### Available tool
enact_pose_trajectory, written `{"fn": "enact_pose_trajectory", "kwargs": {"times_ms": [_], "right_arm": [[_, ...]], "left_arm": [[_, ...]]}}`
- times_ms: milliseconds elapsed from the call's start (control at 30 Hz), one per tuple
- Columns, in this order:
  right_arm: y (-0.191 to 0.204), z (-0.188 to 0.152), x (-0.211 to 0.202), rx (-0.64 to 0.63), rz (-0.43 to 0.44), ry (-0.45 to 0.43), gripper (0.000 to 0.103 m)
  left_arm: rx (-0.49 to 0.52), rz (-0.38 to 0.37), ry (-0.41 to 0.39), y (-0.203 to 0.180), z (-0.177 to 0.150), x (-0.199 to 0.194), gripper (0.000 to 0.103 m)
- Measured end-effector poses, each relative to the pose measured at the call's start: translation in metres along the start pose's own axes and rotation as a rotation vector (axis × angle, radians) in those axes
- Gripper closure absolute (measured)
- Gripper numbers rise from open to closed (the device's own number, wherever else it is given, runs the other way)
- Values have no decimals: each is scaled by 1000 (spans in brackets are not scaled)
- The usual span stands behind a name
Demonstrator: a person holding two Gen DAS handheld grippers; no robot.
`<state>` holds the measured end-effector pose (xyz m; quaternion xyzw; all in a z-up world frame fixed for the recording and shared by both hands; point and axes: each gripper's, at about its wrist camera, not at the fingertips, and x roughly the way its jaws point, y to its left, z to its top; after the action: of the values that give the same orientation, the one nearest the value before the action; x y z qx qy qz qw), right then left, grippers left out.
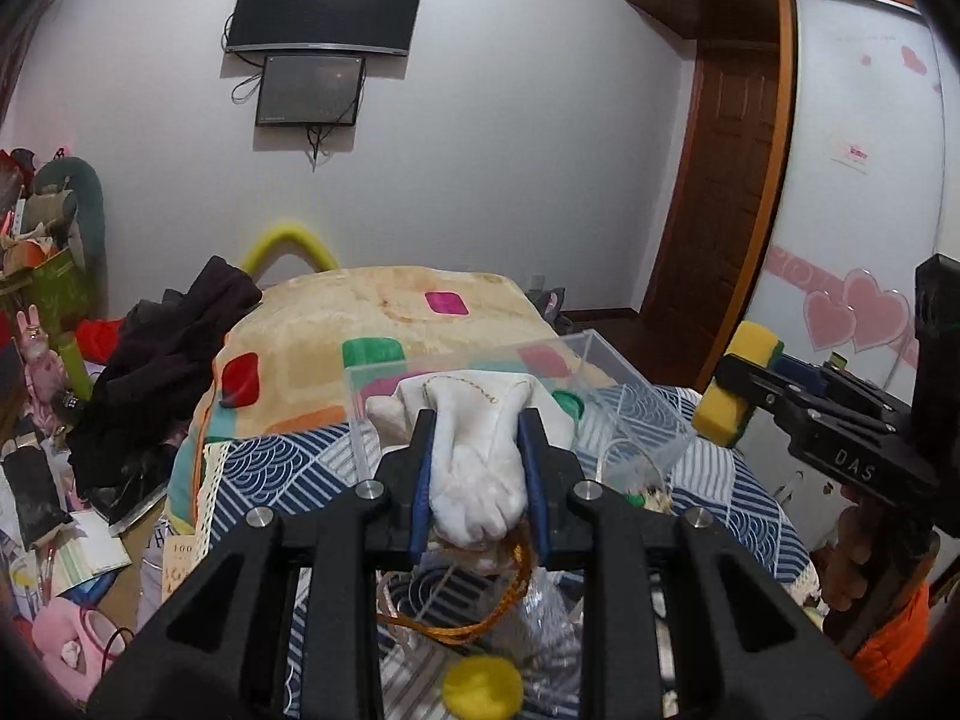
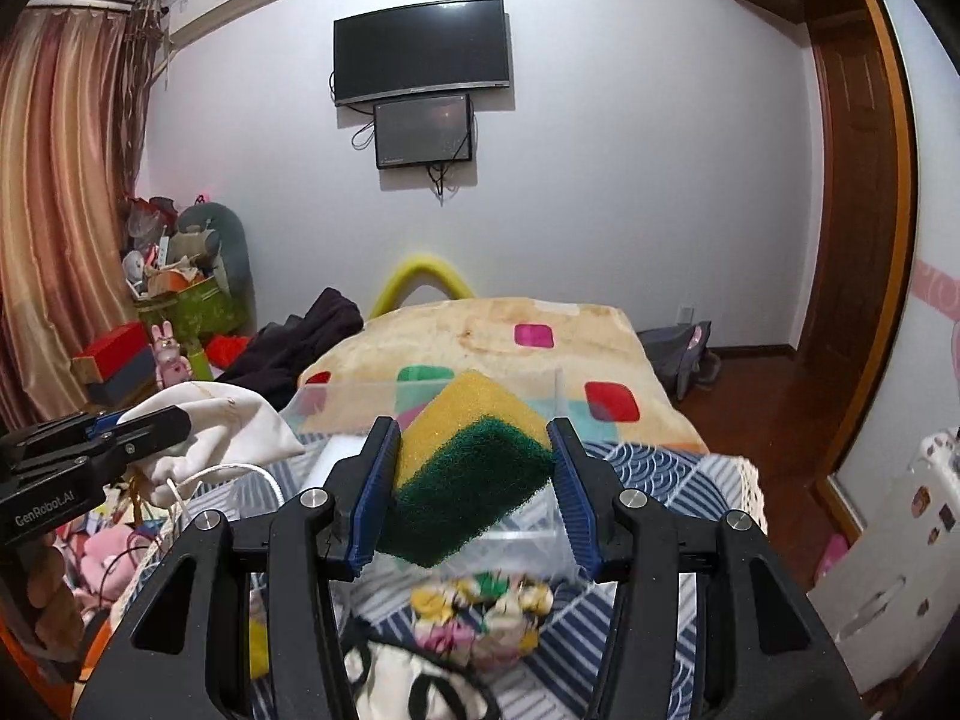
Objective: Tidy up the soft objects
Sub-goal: 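Place the cloth bag and yellow-green sponge into the clear box, open both grippers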
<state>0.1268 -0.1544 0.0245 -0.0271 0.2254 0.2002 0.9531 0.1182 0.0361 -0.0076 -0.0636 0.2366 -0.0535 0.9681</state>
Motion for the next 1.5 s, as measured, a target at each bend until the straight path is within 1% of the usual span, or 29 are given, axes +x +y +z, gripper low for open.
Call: {"fn": "enact_pose_trajectory", "kwargs": {"times_ms": [67,200,333,400,533,633,800,867,967,1067,1133,1233,1300,1433,1500], "right_arm": [[1,3,7,-9,-8,3,56],[2,6,22,-16,-17,22,56],[3,3,39,-26,-21,60,56],[2,1,49,-33,-22,88,56],[4,-7,66,-59,-35,146,56],[5,-13,75,-83,-40,188,56],[6,-19,83,-102,-42,229,56],[6,-21,85,-109,-41,242,54],[8,-23,82,-124,-38,251,53],[8,-21,82,-134,-38,251,51],[7,-19,80,-145,-37,244,47],[7,-15,70,-140,-24,218,39],[7,-12,65,-136,-25,196,33],[6,-4,51,-126,-27,152,32],[6,-1,45,-117,-27,128,27]], "left_arm": [[-5,3,-4,2,6,9,77],[-27,-38,13,7,14,30,77],[-44,-16,46,13,17,53,77],[-49,1,60,16,16,66,77],[-63,13,91,21,16,91,77],[-68,17,119,23,11,107,77],[-57,23,177,23,-1,127,77],[-45,29,193,21,-5,131,77],[-25,37,196,17,-8,130,75],[-20,34,205,16,-10,128,70],[-20,32,210,13,-10,125,67],[-14,29,201,11,-9,116,57],[0,38,181,8,-7,108,48],[38,46,129,-1,0,84,40],[49,36,109,-4,3,72,37]]}}
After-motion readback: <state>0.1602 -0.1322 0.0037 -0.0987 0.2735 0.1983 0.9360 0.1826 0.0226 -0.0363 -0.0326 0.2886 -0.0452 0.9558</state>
